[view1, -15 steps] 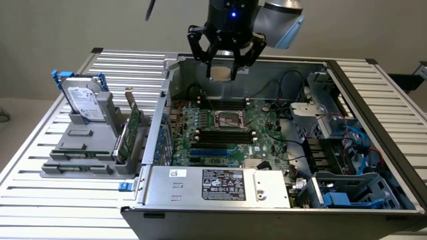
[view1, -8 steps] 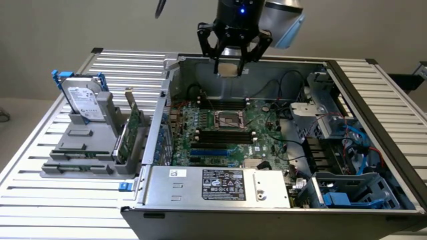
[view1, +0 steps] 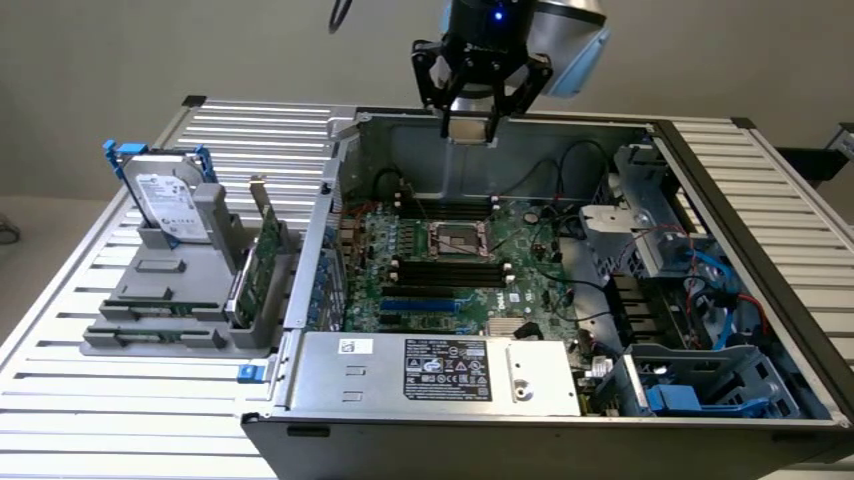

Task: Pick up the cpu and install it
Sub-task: 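Pick up the cpu and move it towards the insertion slot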

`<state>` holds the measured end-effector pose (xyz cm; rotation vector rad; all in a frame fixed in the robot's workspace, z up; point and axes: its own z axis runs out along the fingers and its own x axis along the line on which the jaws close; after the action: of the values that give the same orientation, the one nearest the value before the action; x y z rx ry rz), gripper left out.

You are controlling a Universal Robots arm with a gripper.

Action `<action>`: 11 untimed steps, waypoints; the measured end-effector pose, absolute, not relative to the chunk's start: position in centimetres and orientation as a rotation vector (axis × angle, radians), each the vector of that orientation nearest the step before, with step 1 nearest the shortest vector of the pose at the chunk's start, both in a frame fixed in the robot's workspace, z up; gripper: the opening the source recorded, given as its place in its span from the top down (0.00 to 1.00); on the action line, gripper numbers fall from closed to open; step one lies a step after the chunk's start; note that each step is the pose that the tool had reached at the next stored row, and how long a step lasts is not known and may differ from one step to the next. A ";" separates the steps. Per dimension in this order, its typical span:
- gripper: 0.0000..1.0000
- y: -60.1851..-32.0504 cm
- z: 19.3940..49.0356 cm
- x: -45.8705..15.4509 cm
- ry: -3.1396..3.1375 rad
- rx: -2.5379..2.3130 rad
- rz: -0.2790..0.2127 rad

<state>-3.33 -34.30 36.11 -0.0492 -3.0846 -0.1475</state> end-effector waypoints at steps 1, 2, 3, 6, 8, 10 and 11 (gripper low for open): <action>0.45 -34.0 36.0 -3.3 -3.085 -0.049 -0.146; 0.45 -33.7 35.8 -3.3 -3.085 -0.049 -0.146; 0.45 -33.4 35.6 -3.3 -3.085 -0.049 -0.146; 0.45 -32.8 35.0 -3.3 -3.085 -0.049 -0.145; 0.45 -32.6 34.8 -3.2 -3.085 -0.048 -0.144; 0.45 -32.6 34.8 -3.2 -3.085 -0.048 -0.144; 0.45 -32.6 34.8 -3.2 -3.085 -0.048 -0.144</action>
<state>-3.24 -32.59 34.82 -0.0484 -3.0851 -0.1442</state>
